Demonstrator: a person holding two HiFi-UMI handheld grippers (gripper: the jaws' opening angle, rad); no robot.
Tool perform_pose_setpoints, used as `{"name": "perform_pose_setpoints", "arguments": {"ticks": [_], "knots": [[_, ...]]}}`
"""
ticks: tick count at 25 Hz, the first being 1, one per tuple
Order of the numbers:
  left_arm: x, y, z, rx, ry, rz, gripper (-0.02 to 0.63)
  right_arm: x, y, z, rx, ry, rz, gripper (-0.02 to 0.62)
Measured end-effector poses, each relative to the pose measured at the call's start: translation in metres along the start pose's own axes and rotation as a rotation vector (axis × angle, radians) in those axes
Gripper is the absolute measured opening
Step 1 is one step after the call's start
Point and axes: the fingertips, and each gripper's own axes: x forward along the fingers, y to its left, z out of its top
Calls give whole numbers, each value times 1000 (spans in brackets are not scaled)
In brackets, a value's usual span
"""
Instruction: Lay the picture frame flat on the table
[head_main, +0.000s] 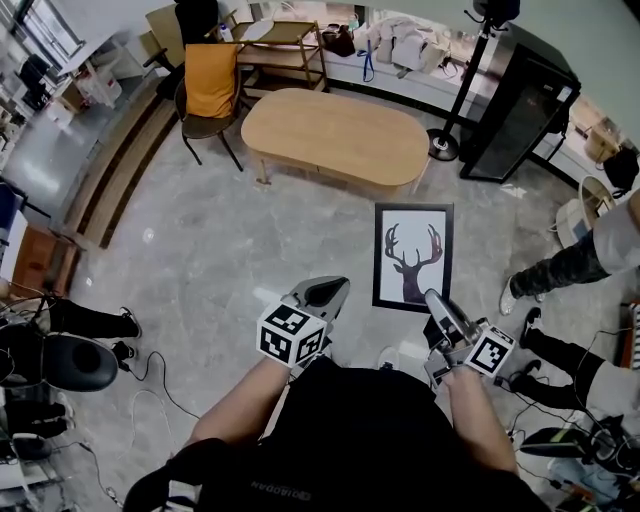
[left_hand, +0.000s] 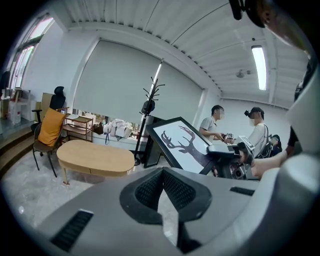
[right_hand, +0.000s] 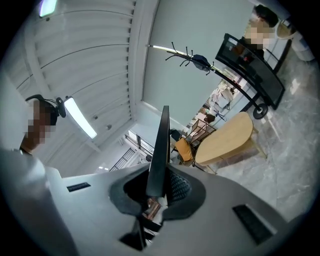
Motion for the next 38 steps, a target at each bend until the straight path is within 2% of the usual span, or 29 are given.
{"name": "perform_pose_setpoints", "arguments": {"ticks": [5, 12, 16, 19, 25, 31, 35, 38], "knots": [[0, 7, -11, -35, 23, -4, 0, 5, -6, -13, 10, 41, -27, 28], [-19, 36, -34, -56, 122, -25, 0, 38, -7, -41, 27, 99, -84, 29], [-39, 62, -44, -59, 150, -44, 0, 71, 0, -56, 54, 88, -81, 29], [-49, 78, -52, -30, 172, -74, 0, 99, 9, -66, 72, 68, -63, 29], [-49, 114, -35, -65, 123, -63, 0, 129, 10, -68, 83, 71, -80, 29], [-47, 158, -16, -89, 83, -7, 0, 162, -3, -61, 75, 106, -92, 29], [-39, 179, -6, -104, 71, 26, 0, 188, -17, -46, 80, 109, -79, 29], [-33, 196, 1, -85, 83, 61, 0, 213, -26, -33, 97, 105, -30, 29]]}}
